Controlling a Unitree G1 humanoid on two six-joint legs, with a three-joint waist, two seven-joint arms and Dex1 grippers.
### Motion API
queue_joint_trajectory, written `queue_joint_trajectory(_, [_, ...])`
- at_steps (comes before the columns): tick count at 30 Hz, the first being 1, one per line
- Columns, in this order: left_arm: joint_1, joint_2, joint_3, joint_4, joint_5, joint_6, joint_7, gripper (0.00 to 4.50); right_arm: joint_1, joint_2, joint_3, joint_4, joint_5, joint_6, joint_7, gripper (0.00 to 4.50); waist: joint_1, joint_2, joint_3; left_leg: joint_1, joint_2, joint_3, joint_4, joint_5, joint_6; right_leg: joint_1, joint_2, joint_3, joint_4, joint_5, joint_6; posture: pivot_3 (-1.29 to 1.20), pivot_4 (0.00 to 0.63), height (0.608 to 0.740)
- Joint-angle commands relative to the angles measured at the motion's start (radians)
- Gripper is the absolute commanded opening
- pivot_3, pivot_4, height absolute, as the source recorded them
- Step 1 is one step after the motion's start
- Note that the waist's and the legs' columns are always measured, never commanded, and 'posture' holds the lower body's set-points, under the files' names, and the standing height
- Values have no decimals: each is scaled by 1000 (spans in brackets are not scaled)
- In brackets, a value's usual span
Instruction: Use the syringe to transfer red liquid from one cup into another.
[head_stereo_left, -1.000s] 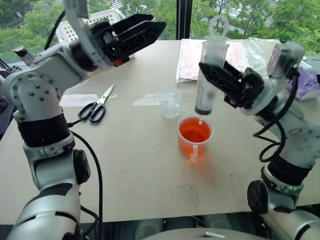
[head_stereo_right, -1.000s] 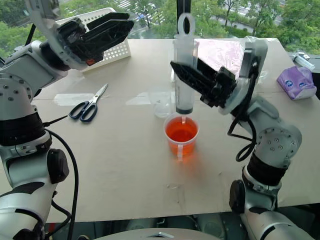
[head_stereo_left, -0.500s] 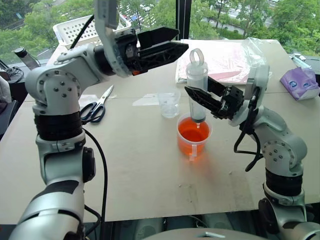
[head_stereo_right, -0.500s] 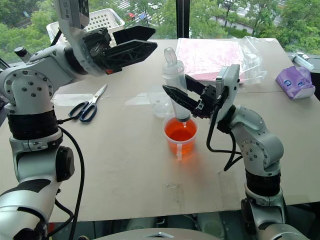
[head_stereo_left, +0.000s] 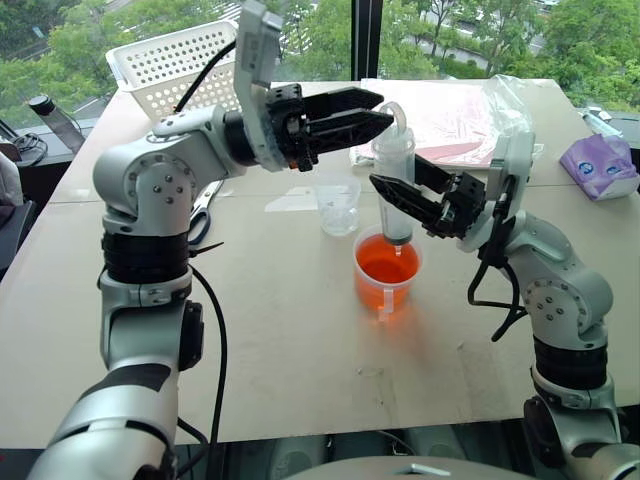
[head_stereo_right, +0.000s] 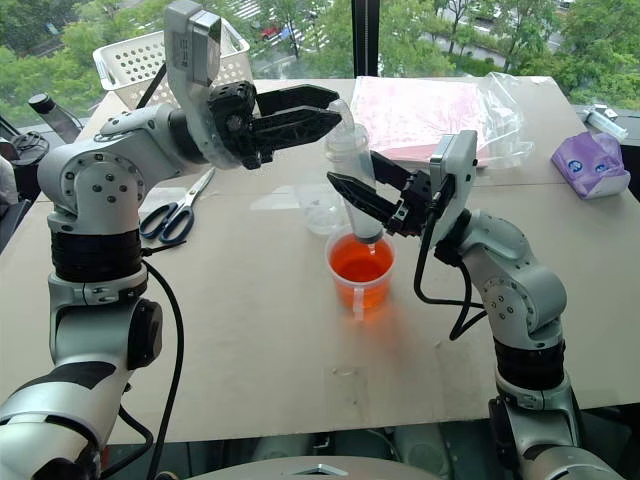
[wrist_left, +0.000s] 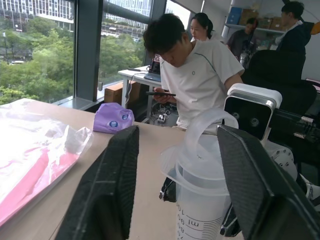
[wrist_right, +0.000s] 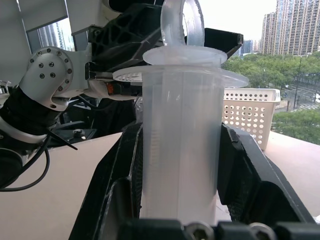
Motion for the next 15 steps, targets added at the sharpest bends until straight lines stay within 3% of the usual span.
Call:
queue_joint_trajectory(1, [-18, 2, 11, 0, 12, -19, -15, 662, -21, -7, -8, -18, 18, -31, 3, 1530, 1, 0, 0, 0, 0, 0, 0, 0, 0, 0, 0, 0, 0, 0, 0, 0, 150, 740])
queue_joint_trajectory(2, [-19, 0, 12, 2, 15, -19, -17, 160, -22, -7, -8, -17, 19, -33, 0, 1530, 1, 0, 0, 0, 0, 0, 0, 0, 0, 0, 0, 0, 0, 0, 0, 0, 150, 740])
queue_joint_trajectory(3, [-19, -3, 9, 2, 19, -20, -20, 67, -21, -9, -5, -16, 17, -35, 1, 1530, 1, 0, 0, 0, 0, 0, 0, 0, 0, 0, 0, 0, 0, 0, 0, 0, 150, 740])
queue_joint_trajectory(15, [-40, -80, -6, -9, 23, -4, 1, 67, -18, -65, 55, -3, -63, -93, 40, 1530, 4, 0, 0, 0, 0, 0, 1, 0, 0, 0, 0, 0, 0, 0, 0, 0, 150, 740])
